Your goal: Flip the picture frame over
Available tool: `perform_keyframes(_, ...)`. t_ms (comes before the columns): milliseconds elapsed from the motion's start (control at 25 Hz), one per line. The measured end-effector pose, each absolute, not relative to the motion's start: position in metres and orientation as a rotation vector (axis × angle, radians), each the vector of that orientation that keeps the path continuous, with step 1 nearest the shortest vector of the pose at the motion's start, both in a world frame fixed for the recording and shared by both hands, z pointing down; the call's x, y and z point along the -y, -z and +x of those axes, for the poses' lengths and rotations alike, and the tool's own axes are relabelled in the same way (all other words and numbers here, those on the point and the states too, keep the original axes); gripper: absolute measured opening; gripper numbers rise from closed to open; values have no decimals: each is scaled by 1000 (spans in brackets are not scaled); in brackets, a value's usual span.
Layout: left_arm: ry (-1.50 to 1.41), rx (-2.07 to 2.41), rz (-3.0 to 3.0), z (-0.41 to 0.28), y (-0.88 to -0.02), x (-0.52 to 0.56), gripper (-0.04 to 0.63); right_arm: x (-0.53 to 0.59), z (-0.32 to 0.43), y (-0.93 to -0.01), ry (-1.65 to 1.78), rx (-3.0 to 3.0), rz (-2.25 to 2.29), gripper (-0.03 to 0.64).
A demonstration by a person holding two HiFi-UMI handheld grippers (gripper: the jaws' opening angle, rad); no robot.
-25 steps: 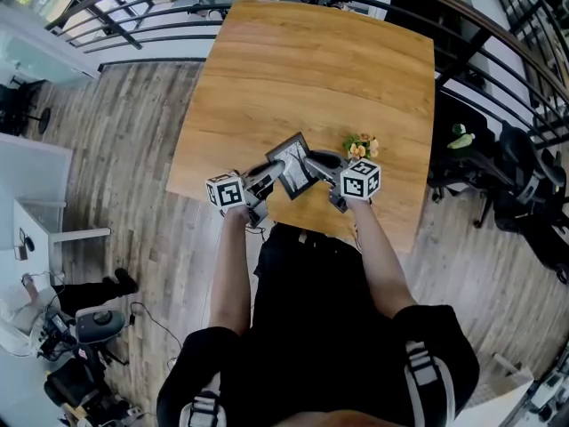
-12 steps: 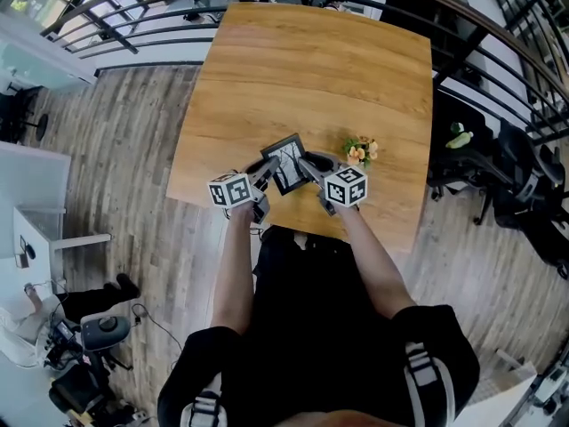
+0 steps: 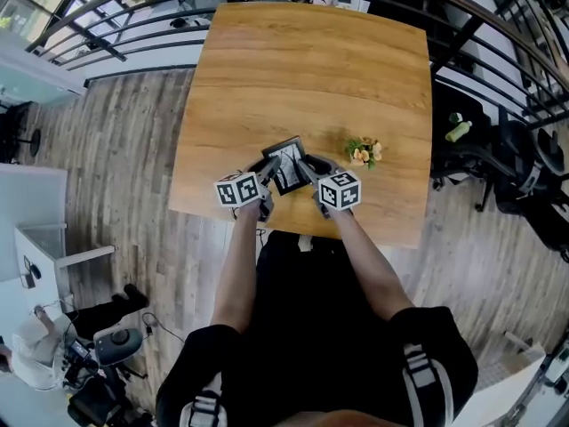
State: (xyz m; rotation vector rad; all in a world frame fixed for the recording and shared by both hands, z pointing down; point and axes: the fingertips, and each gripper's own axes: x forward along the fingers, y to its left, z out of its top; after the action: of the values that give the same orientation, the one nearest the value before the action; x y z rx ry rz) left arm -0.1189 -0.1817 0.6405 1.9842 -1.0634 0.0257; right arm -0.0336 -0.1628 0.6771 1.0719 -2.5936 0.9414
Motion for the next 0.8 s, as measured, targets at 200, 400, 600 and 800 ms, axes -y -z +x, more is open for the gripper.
perform_keyframes(200, -116, 1069, 1993, -122, -654, 191, 115, 167, -37, -690, -996, 2531, 1167, 112)
perform_keyframes(400, -206, 1062, 2004, -124, -675, 200, 130, 169, -40, -709, -1063, 2452, 1247, 112)
perform_keyframes(600, -323, 1032, 2043, -127, -701, 205, 143, 166, -45, -736, -1110, 2383, 1293, 109)
perform_keyframes(800, -426, 988, 2093, -124, -723, 208, 150, 163, -47, -762, -1161, 2321, 1343, 109)
